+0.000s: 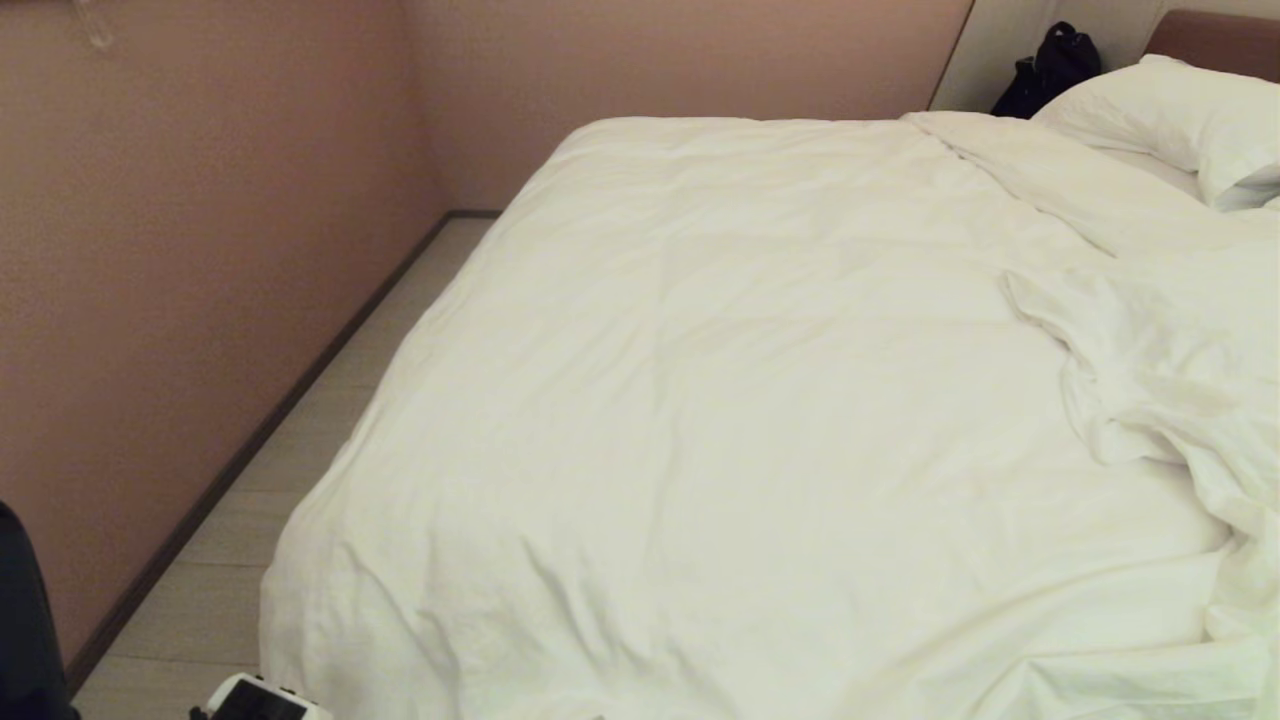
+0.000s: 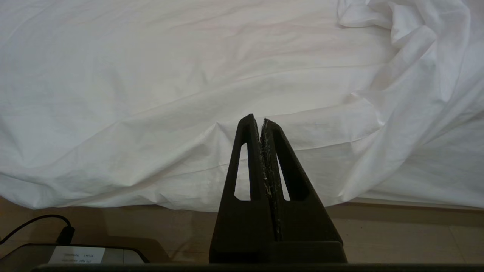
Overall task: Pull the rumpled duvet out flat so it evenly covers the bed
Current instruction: Flatten the corners of the folded blanket
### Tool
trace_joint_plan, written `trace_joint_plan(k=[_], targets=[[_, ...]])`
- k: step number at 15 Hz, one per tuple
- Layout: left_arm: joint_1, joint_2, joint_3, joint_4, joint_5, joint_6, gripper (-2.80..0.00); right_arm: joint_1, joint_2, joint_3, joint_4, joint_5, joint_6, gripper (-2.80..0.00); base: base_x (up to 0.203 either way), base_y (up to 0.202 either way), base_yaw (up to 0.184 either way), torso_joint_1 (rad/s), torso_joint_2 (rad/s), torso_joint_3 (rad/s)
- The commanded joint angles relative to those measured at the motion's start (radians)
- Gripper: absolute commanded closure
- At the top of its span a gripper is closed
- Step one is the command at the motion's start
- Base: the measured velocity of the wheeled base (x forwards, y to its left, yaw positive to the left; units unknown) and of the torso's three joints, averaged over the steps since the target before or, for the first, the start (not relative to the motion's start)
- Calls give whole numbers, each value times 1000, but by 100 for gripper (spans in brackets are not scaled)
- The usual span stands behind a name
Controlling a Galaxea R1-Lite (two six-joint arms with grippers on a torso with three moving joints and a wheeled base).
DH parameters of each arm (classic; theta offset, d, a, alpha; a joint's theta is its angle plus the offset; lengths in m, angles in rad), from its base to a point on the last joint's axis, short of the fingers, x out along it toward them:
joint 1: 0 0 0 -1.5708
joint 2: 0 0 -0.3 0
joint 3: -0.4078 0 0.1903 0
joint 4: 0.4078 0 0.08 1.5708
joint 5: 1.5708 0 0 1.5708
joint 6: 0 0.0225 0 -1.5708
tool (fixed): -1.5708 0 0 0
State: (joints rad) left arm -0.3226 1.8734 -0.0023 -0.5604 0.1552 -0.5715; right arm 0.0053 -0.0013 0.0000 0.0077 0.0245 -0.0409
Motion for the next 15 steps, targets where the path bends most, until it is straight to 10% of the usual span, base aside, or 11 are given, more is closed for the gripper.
trace_joint_plan(k=[1,9,15], targets=[[-4,-3,2,-14,-29,-1,0,-1,1,0,0,0,-1,0,0,0,0,0,0,0],[215,133,-142,-121,111,-73,0,-1,1,0,0,0,-1,0,0,0,0,0,0,0],[217,322,-94,-224,122,-88,0,0,1,0,0,0,-1,0,0,0,0,0,0,0]])
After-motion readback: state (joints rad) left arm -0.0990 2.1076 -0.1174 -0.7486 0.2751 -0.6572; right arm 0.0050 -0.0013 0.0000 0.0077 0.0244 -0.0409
